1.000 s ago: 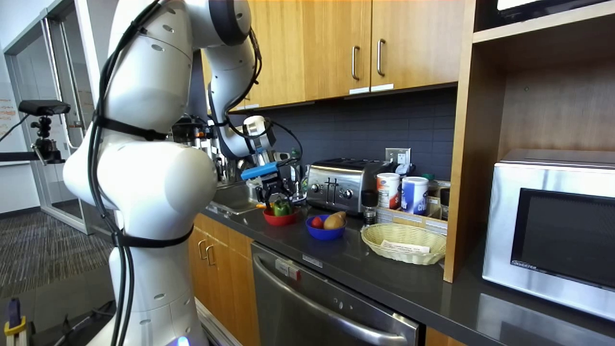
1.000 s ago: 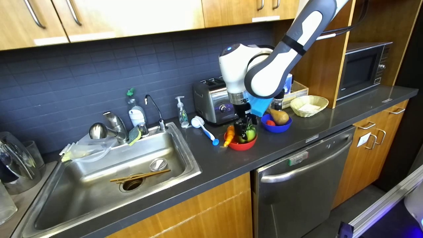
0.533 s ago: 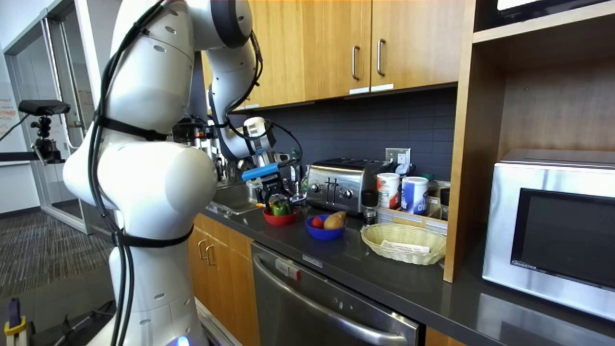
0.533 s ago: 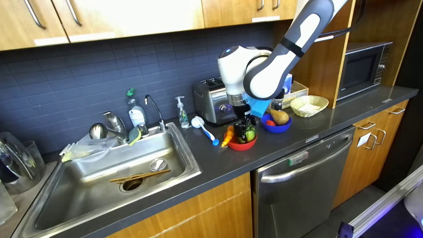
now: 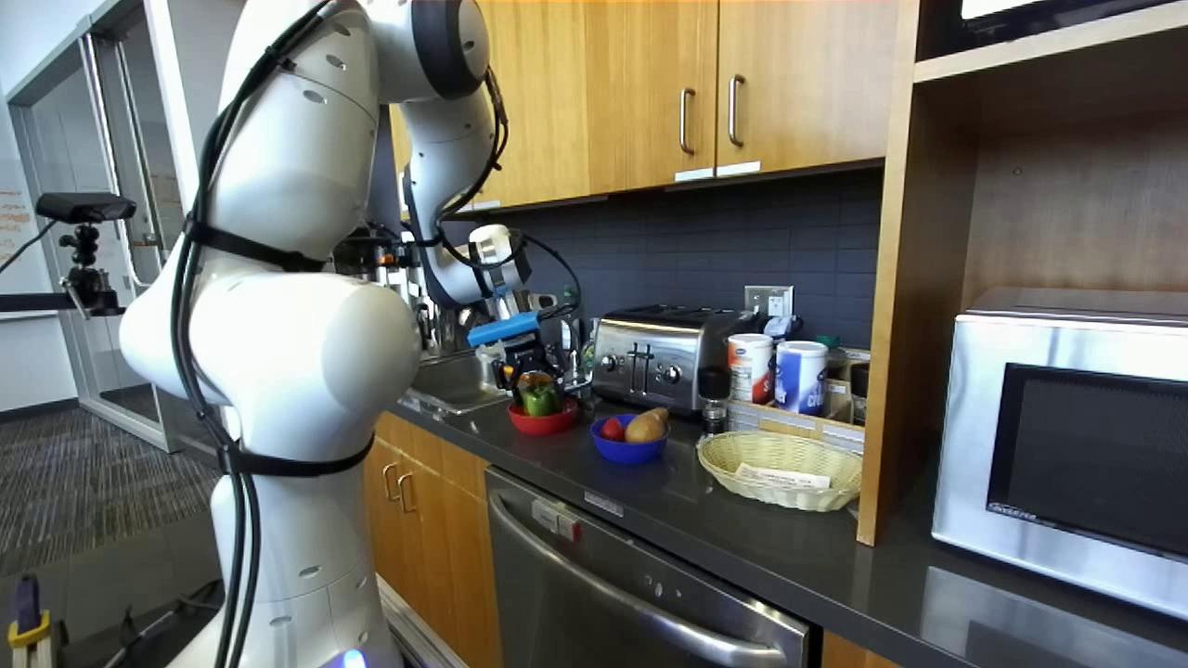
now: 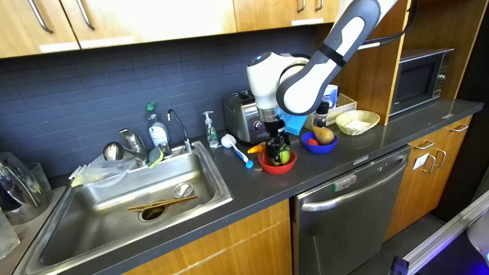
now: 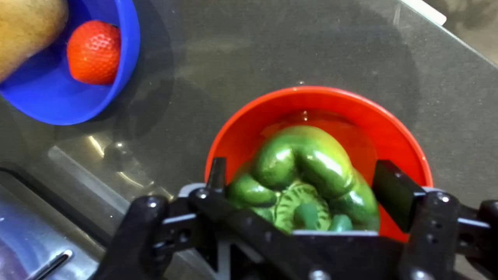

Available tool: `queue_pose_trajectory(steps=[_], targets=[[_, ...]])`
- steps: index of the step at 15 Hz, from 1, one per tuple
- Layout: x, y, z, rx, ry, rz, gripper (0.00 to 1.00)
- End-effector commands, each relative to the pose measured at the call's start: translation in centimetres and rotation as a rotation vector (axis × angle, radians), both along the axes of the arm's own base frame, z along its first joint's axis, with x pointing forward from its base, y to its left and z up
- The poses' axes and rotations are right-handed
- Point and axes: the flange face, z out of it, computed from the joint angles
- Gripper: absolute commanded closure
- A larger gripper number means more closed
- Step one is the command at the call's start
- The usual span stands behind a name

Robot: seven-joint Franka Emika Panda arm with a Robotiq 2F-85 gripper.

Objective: Pick up the green pepper toy and put it on the kitchen counter

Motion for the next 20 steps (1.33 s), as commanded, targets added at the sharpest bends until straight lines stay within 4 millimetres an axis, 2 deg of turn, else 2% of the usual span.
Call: queue_pose_trajectory(steps=[1, 8, 15, 20], targets=[[0.7, 0.4, 0.2, -0.008, -0.007, 0.024, 0.32], [0.5, 0.1, 1.9, -0.023, -0.024, -0.005, 0.32], [-0.3, -1.8, 3.4, -0.074, -0.014, -0.091, 0.32], [-0.8, -1.7, 4.9, -0.087, -0.024, -0.112, 0.32]])
